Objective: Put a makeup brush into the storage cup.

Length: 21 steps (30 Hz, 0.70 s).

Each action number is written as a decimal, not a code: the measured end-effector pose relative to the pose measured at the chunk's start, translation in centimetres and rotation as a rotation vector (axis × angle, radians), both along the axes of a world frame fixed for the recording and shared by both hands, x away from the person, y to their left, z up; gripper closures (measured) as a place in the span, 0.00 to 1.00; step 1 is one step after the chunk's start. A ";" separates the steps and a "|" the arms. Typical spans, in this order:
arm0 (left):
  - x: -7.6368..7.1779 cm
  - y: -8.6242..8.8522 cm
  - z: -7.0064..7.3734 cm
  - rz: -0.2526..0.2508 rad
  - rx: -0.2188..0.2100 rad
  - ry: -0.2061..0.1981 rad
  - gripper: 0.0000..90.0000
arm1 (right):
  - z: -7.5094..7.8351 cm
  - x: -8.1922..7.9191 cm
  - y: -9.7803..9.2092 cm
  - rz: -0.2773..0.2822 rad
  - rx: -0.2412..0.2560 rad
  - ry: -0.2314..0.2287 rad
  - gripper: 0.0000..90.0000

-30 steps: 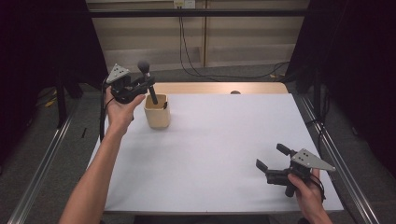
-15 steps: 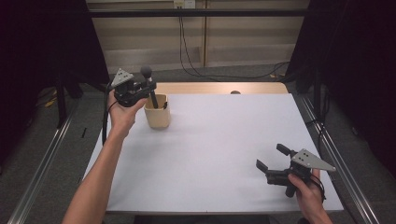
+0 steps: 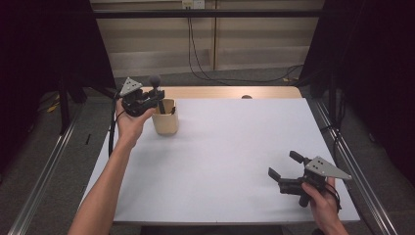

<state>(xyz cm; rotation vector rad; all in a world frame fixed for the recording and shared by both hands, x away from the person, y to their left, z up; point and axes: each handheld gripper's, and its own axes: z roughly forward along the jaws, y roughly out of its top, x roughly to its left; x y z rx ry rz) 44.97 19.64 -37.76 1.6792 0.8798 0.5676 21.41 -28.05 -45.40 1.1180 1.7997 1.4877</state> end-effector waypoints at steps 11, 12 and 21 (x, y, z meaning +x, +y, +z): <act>0.2 -0.3 -0.9 0.001 0.002 0.020 0.78 | 0.0 0.0 0.0 0.001 -0.001 0.006 0.00; 0.2 -0.3 -1.0 0.000 0.005 0.020 0.78 | 0.0 0.0 0.0 0.003 0.001 0.008 0.00; 0.3 -0.1 -1.6 0.008 0.014 0.029 0.78 | 0.0 0.1 0.0 0.003 -0.001 0.008 0.00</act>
